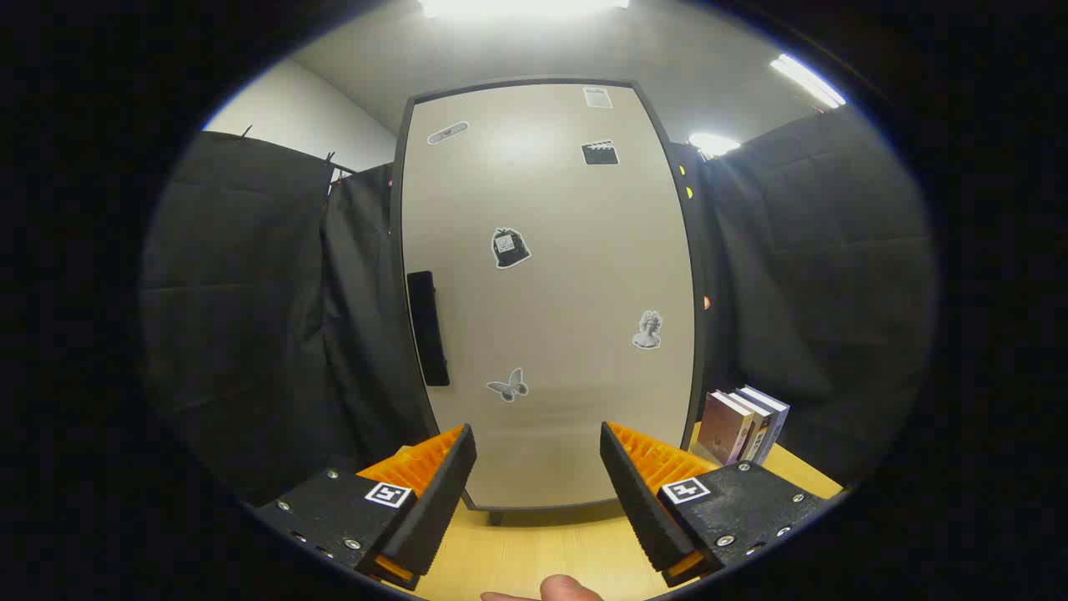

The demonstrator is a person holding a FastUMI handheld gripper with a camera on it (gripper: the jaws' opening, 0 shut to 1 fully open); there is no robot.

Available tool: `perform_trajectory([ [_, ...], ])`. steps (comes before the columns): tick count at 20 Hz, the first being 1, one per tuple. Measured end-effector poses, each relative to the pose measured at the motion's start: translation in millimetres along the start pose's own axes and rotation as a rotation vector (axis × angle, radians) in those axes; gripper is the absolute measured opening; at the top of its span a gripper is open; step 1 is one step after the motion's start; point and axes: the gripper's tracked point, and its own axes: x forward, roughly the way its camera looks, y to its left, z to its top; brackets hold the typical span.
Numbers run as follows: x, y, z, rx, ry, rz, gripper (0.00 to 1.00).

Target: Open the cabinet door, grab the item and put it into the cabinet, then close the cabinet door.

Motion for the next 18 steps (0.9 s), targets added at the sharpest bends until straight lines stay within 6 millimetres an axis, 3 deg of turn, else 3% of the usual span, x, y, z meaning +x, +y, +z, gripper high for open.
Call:
perform_trajectory([
  [18, 10.0, 1.5, 1.1, -0.054, 0.007, -0.013, 0.93],
])
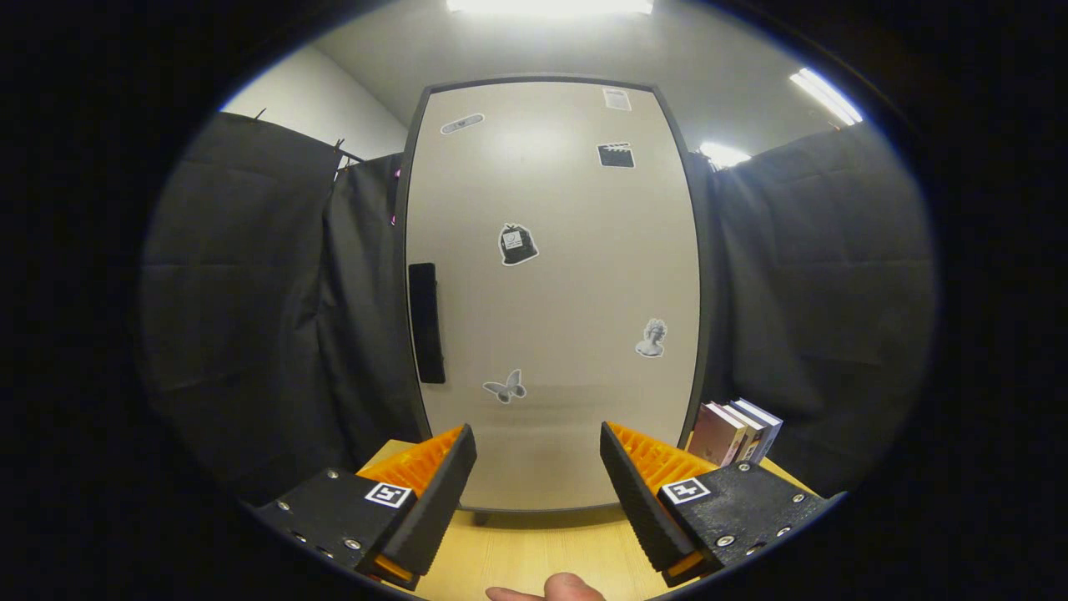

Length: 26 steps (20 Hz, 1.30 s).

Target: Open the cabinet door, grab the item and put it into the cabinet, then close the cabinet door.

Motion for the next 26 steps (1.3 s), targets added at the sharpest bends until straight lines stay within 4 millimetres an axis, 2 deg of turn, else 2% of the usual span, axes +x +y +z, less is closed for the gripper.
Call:
perform_trajectory([
  [5, 7, 0, 5, -0.007, -0.013, -0.002, 0.93],
  [10, 23, 14, 15, -0.007, -0.015, 0.022, 0.93],
  [26, 99, 100, 20, -0.055, 0.021, 0.096, 0.93],
])
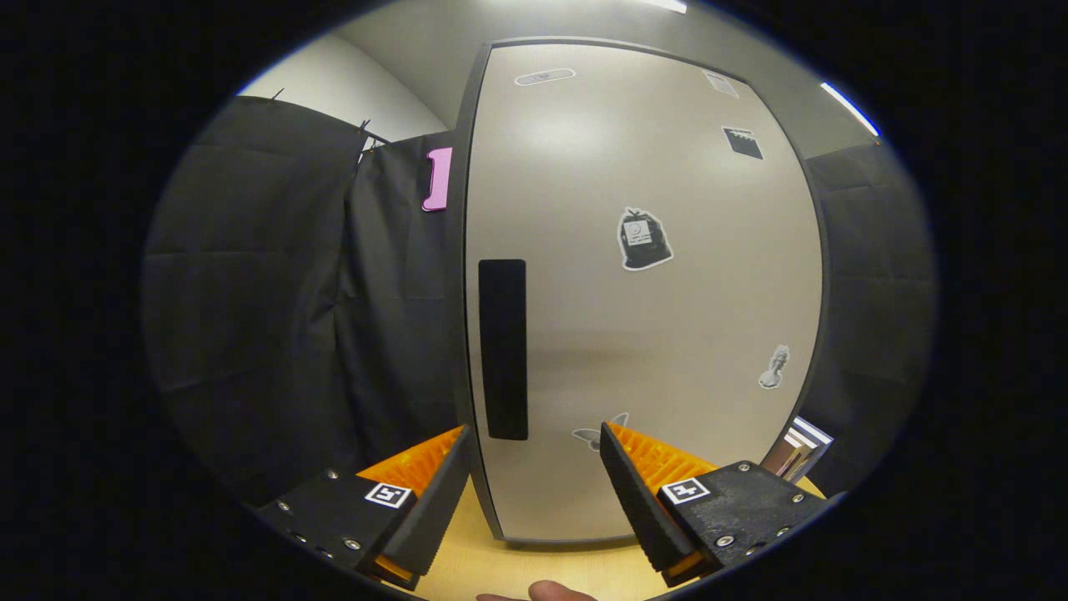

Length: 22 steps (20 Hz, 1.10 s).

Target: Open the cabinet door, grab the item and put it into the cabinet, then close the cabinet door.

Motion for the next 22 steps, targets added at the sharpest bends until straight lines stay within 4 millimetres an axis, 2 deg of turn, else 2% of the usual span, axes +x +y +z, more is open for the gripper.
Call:
perform_trajectory([
  [3, 13, 8, 15, -0.054, -0.050, 0.013, 0.91],
  [5, 20, 14, 19, -0.070, -0.065, 0.012, 0.86],
  [9, 32, 19, 8, -0.028, -0.012, 0.014, 0.74],
  [12, 43, 14, 3, -0.041, 0.010, -0.021, 0.52],
  [14, 37, 14, 2, -0.030, 0.014, -0.028, 0.36],
  [22, 32, 15, 2, 0.010, 0.016, 0.005, 0.33],
])
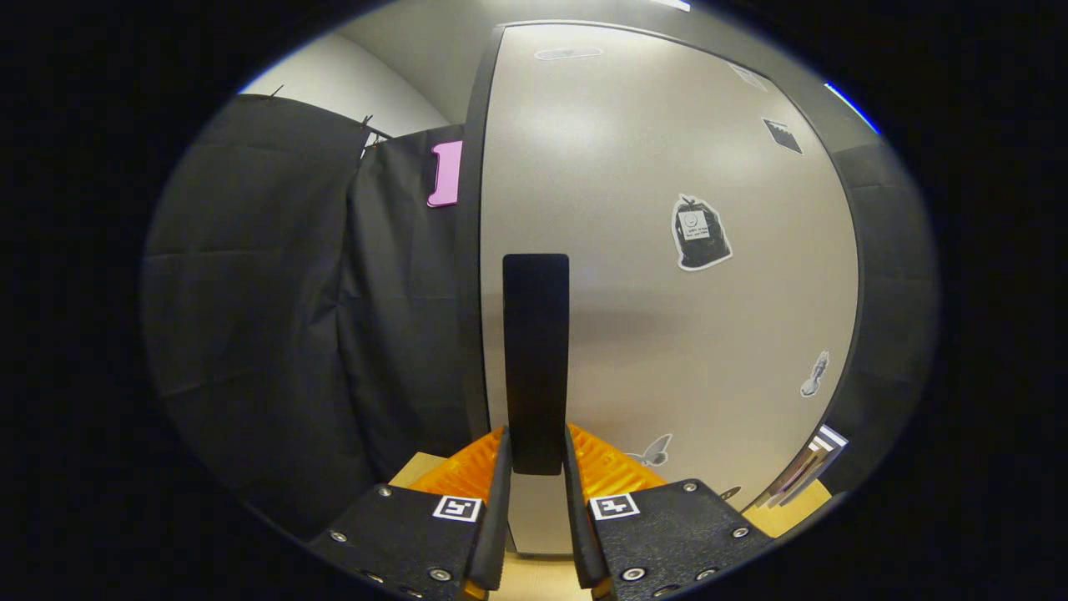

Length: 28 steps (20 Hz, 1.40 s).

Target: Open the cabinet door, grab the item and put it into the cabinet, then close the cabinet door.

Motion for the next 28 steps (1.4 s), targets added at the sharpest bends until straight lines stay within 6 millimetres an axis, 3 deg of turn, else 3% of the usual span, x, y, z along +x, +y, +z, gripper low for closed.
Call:
perform_trajectory([
  [12, -34, -2, -5, 0.004, 0.002, 0.096, 0.29],
  [28, -120, -35, -16, -0.009, 0.026, 0.351, 0.29],
])
